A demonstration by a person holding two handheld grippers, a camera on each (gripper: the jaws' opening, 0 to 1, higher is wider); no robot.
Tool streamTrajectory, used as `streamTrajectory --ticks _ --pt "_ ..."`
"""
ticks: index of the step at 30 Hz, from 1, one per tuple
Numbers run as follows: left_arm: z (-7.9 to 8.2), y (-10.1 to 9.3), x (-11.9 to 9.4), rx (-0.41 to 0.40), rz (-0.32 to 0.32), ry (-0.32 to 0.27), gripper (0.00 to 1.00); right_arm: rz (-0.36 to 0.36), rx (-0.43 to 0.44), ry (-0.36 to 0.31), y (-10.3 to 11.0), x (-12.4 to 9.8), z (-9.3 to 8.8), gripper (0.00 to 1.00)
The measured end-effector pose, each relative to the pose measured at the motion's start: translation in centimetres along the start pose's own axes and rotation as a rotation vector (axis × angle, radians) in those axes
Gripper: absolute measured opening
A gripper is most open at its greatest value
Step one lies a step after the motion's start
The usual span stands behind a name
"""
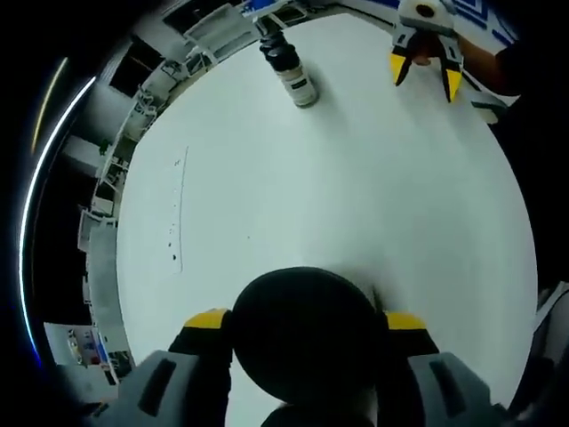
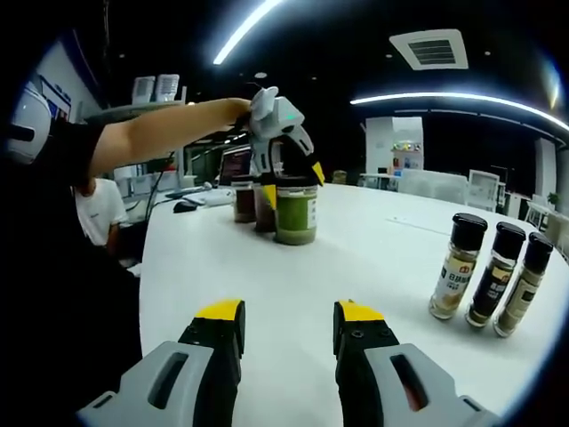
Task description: Pick up the mixed condiments and ingredients on the table and sort them into separate groups
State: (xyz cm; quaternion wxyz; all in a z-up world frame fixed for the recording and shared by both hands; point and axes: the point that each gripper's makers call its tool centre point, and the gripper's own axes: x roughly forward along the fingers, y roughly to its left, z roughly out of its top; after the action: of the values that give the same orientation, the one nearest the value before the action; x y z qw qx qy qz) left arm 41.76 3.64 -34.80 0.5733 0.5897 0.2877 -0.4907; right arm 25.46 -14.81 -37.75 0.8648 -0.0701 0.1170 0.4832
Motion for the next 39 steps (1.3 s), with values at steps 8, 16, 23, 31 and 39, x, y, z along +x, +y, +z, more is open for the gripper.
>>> streamTrajectory --ticks 8,16,23,31,39 --pt "0.5 -1.7 -0.2 -0.008 -0.005 0.008 0.66 -0.002 -0.001 0.001 0.0 0.0 0.2 0.41" --pt "1.1 -3.1 0.0 -0.035 -0.009 0.003 0.68 -0.018 -0.014 -0.026 -0.1 -0.2 1.2 0.41" --pt "1.5 -3.1 0.3 -0.034 -0.005 -0.018 0.71 -0.011 -0.03 -0.021 0.3 -0.3 1.4 0.41" --pt "0.1 -1.8 -0.4 -0.118 -0.01 -0.089 0.79 -0.001 -0.032 -0.013 0.5 0.1 1.3 0.41" --pt "-0.5 -0.7 -1.3 -0.194 -0.026 -0.176 0.86 0.002 -0.035 -0.009 0.7 0.0 1.4 0.41"
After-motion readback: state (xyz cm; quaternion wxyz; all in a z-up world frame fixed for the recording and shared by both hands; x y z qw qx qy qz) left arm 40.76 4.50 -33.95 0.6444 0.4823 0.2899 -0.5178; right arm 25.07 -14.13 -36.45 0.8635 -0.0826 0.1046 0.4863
